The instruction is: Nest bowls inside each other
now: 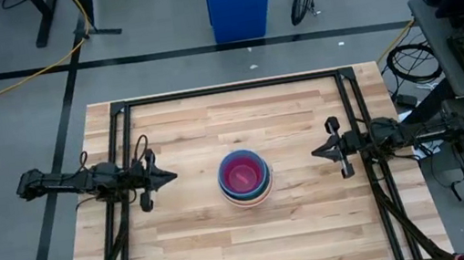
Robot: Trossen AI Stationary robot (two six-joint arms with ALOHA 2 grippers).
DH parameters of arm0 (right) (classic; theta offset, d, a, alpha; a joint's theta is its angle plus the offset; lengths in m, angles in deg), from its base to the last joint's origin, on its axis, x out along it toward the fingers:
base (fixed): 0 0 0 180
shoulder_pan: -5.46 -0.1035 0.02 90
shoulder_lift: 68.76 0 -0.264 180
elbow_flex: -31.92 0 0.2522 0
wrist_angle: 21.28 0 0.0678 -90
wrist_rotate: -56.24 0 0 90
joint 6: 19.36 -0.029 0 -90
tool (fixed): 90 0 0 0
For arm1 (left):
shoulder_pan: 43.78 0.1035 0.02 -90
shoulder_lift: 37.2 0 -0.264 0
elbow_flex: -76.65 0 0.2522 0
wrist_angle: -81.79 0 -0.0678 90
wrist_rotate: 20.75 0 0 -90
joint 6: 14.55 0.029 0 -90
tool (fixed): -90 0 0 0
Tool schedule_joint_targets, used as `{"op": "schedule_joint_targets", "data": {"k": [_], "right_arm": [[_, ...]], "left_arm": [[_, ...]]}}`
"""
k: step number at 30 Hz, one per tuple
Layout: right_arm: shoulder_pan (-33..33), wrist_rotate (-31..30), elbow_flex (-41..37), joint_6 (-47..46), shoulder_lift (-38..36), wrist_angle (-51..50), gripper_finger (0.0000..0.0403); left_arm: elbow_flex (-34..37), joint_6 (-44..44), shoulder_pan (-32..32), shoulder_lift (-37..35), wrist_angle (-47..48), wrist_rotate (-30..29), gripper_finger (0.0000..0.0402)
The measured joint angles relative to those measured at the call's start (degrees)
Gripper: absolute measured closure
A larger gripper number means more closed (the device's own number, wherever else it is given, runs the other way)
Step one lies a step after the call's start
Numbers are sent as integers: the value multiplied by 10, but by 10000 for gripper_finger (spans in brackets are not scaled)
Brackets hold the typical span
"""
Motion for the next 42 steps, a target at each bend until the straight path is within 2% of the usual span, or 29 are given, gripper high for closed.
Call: {"op": "schedule_joint_targets", "data": {"k": [12,29,42], "right_arm": [[0,0,0,-6,0,0,403],[0,3,0,-5,0,-1,403],[0,3,0,-21,0,-1,403]], "left_arm": [[0,22,-1,37,0,-2,402],[0,43,-1,-11,2,13,402],[0,46,-1,-11,2,11,402]]}}
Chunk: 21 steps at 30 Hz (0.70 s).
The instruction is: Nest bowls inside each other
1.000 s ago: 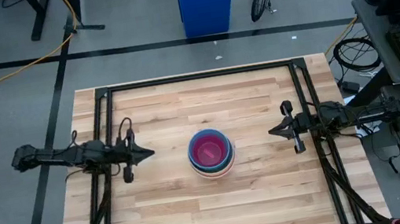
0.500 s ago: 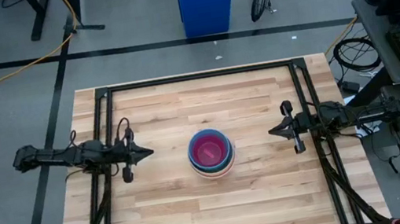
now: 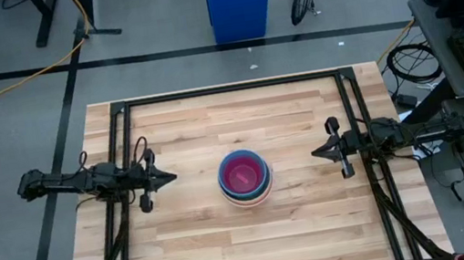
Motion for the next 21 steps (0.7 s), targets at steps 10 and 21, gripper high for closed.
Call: {"op": "schedule_joint_targets", "data": {"k": [10,21], "right_arm": [[0,0,0,0,0,0,403],[0,0,0,0,0,0,403]], "left_arm": [[0,12,9,0,-3,-19,402],[0,-5,28,0,-2,-9,402]]}}
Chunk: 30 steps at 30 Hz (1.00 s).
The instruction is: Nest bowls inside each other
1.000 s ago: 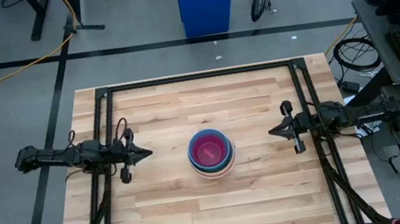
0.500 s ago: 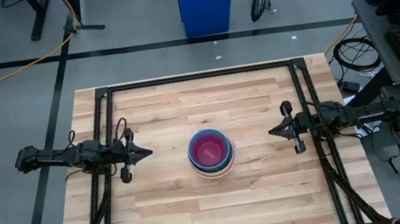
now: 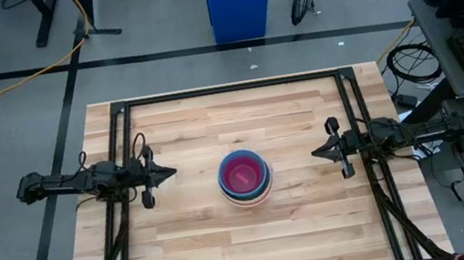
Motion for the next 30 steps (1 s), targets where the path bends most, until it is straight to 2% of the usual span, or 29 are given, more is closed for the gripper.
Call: {"op": "schedule_joint_targets", "data": {"k": [30], "right_arm": [[0,0,0,0,0,0,403]], "left_arm": [[0,0,0,0,1,7,402]]}}
